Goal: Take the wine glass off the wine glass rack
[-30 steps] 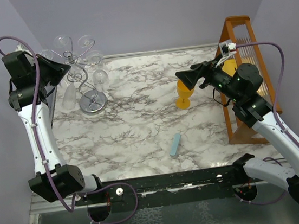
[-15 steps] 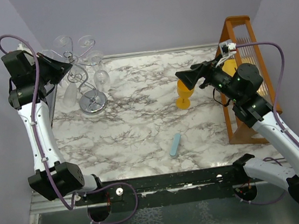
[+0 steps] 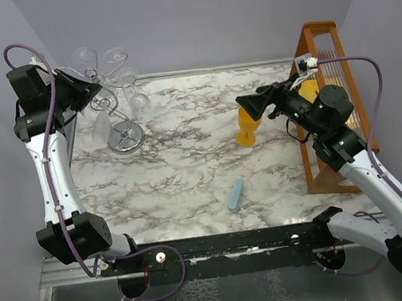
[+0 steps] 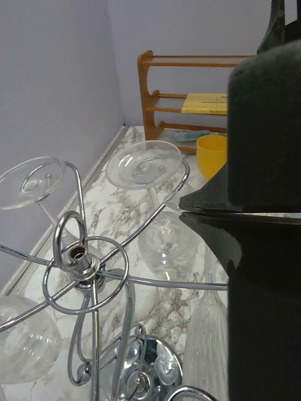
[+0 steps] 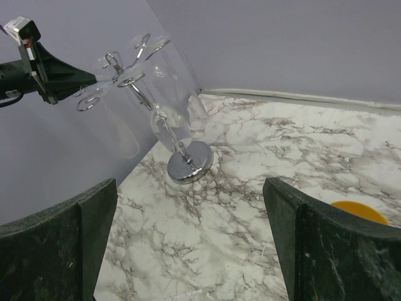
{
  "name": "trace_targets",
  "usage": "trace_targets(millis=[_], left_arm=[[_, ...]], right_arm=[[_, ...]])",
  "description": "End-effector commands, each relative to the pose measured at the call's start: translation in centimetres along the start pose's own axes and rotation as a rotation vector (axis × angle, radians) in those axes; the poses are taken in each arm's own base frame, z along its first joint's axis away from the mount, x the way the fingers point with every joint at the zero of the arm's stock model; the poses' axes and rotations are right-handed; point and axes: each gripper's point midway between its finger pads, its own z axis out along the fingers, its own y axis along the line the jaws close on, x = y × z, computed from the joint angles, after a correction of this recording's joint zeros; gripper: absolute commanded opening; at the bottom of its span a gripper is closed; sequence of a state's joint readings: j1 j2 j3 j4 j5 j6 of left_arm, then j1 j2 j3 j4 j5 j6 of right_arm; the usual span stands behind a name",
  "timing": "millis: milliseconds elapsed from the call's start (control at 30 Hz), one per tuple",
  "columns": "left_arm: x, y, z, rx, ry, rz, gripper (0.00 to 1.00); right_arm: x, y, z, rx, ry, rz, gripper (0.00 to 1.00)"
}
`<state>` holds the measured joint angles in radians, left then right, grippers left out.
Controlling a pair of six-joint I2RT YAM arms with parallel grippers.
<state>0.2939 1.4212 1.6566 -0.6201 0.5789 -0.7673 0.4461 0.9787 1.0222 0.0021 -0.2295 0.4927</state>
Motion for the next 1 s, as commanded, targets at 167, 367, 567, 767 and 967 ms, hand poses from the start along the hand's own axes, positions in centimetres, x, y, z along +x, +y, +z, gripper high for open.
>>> trace_targets(millis=[167, 367, 567, 767, 967], left_arm=[[0.7, -2.5, -0.6, 0.092, 0.039, 0.045, 0.00], [1.8, -3.0, -1.6, 0.114, 0.060, 0.054, 0.00], [3.3, -4.5, -2.9, 0.178, 0.079, 0.052, 0.00], [5.9, -7.2, -4.7, 0.281, 0.113, 0.037, 0.00], [8.8, -9.9, -6.7, 0.399, 0.161, -0.013, 0.00]], right_arm=[[-1.1, 0.8, 0.2, -0.017, -0.022, 0.000, 1.00], [-0.9, 0.8, 0.2, -0.021, -0.017, 0.004, 1.00], [-0.4, 0.9, 0.4, -0.029, 0.000, 0.027, 1.00], [0.0, 1.4, 0.6, -0.064, 0.012, 0.043, 1.00], [0.8, 2.2, 0.9, -0.120, 0.050, 0.065, 1.00]])
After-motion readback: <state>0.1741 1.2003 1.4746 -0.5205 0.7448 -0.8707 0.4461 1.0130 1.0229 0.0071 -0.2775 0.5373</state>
